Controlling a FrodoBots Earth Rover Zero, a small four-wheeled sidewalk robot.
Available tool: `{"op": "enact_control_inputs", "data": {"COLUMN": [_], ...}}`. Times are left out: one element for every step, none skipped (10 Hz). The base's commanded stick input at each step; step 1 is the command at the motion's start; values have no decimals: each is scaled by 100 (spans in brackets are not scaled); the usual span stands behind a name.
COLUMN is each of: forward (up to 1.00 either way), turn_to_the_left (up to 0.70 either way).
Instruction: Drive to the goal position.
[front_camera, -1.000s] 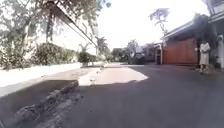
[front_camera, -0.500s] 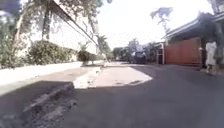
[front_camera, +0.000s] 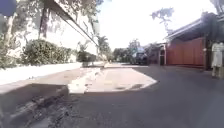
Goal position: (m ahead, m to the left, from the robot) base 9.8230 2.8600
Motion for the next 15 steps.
{"op": "enact_control_inputs", "data": {"forward": [70,70,70,70,70,70,70,70,70,70,70,70,70,70,70], "turn_to_the_left": [-3,-3,-3,-3,-3,-3,-3,-3,-3,-3,-3,-3,-3,-3,-3]}}
